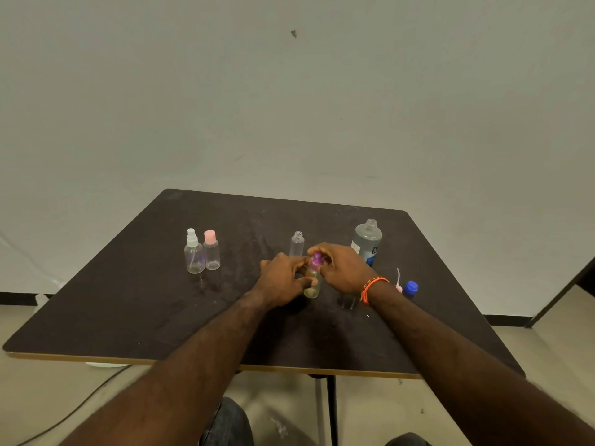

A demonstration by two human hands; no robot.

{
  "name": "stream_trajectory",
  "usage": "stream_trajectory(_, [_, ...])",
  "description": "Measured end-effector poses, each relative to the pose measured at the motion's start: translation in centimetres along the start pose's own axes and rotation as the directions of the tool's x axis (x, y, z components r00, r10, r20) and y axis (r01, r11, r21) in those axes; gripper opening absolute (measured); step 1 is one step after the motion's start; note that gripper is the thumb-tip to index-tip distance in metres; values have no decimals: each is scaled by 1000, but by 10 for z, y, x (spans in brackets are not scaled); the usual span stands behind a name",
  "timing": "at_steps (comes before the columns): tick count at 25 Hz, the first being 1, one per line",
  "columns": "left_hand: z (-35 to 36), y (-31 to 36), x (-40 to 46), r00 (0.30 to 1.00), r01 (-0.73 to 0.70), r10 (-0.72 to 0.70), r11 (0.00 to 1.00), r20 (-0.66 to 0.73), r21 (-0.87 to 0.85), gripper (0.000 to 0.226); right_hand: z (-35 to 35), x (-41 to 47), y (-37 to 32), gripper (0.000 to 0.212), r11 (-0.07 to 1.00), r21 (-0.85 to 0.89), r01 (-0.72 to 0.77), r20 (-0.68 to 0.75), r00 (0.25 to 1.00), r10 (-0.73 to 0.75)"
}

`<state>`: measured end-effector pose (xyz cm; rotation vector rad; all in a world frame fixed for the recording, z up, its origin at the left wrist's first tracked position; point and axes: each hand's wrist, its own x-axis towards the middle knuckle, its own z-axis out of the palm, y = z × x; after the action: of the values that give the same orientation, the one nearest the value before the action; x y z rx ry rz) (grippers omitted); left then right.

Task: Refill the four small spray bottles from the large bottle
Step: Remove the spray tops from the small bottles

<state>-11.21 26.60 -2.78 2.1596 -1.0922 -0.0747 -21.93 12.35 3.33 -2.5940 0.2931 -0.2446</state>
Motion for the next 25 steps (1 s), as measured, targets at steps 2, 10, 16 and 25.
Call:
stream_trajectory(2, [0, -2, 0, 1000, -8, 8, 1000, -1, -5, 19, 2, 1, -1, 33, 999, -43, -17, -61, 998, 14])
stream_trajectory(10, [4, -4, 0, 1000, 17, -17, 1000, -8, -8, 27, 2, 3, -8, 30, 997, -51, 51, -39, 998, -53])
stream_trajectory(16, [5, -4, -1, 1000, 5, -5, 1000, -10, 1, 25, 8, 3, -4, 18, 990, -120, -79, -122, 990, 64])
stream_trajectory(25, [3, -3, -5, 1000, 4, -4, 1000, -26, -2, 26, 5, -10, -10, 24, 980, 33, 195, -361, 917, -170])
